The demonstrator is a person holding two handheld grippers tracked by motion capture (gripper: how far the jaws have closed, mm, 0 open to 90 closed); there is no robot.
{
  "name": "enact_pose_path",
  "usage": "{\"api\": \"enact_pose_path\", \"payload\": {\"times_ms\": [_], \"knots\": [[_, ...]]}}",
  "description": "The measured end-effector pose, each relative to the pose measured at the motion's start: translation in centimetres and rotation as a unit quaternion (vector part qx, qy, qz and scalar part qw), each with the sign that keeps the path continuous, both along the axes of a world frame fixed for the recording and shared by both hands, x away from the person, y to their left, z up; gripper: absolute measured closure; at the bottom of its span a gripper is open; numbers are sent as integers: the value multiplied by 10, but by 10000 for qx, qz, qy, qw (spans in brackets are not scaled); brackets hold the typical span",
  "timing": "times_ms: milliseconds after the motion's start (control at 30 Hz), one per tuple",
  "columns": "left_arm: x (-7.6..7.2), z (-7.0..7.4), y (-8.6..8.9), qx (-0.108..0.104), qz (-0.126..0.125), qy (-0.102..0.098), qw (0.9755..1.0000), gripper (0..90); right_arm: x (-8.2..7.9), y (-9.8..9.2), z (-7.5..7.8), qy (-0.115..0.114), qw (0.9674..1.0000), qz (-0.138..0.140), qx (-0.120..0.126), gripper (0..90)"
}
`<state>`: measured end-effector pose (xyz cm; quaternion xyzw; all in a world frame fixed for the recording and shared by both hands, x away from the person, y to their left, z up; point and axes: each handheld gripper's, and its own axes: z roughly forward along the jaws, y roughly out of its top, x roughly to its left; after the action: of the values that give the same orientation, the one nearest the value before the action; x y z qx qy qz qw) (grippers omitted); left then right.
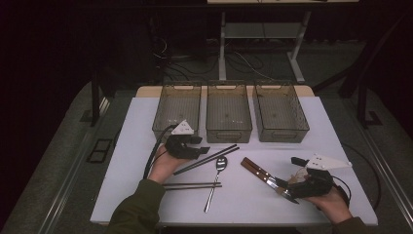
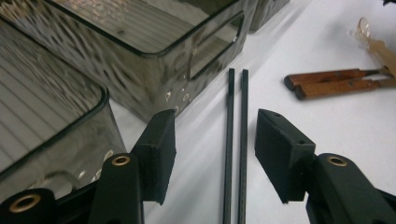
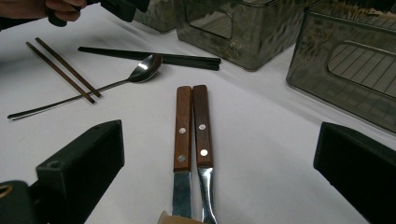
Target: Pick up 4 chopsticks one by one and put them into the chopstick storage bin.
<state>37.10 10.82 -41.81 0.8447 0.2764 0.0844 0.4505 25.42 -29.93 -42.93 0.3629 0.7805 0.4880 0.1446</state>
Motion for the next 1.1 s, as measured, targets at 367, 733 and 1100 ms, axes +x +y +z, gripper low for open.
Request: {"api": "enact_pose_path", "payload": {"times_ms": [367,733,1100], "knots": [[4,-5,-9,164,-6,157,9997,631,0,0,0,-7,10000,-2,4,18],[4,-18,-19,489,-155,383,9979,723,0,-1,0,-16,10000,-2,6,18],[4,-25,-19,707,-232,565,9956,782,-1,-2,1,-21,10000,-5,32,18]]}}
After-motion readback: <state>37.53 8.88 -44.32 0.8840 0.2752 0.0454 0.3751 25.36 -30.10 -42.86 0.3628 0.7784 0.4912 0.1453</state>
